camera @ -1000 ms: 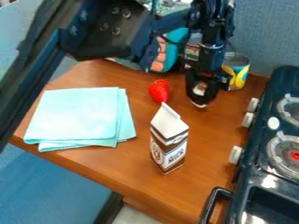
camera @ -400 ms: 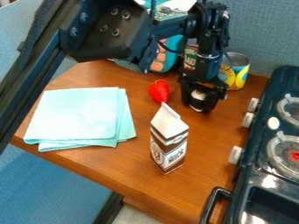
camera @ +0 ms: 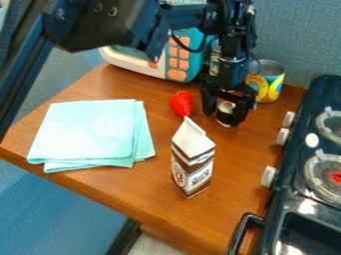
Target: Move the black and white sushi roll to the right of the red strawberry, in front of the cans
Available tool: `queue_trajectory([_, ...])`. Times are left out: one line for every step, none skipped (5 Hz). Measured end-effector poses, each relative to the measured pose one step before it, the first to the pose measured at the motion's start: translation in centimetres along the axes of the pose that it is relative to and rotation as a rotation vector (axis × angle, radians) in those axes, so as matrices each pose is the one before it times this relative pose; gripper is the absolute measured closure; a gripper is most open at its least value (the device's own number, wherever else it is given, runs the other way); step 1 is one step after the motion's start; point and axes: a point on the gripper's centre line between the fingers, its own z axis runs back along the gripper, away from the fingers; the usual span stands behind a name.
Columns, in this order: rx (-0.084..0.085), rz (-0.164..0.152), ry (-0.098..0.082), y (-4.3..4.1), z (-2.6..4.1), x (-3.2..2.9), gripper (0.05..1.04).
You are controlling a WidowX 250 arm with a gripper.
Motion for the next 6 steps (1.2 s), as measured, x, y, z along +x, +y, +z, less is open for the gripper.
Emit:
queue_trajectory([0.0007,0.0003,-0.0384,-0.08,1.47,-0.279,0.083])
queue_trajectory([-0.0357,-0.0263,-0.0306,-0.623,1.269,-1.093,0.082])
queue_trajectory([-0.0193,-0.0513,0.0076,-0.279,2.016,-2.18,0.082])
queue_trajectory([0.0295,-0.0192,0.0768,-0.077,0.679,-2.589,0.082])
queue_trajectory([0.0223,-0.0444,0.0346,-1.429,0.855,-2.301,0.082])
queue_trajectory([0.0409,-0.0335,-0.0261,-1.368,1.923,-1.299,0.082])
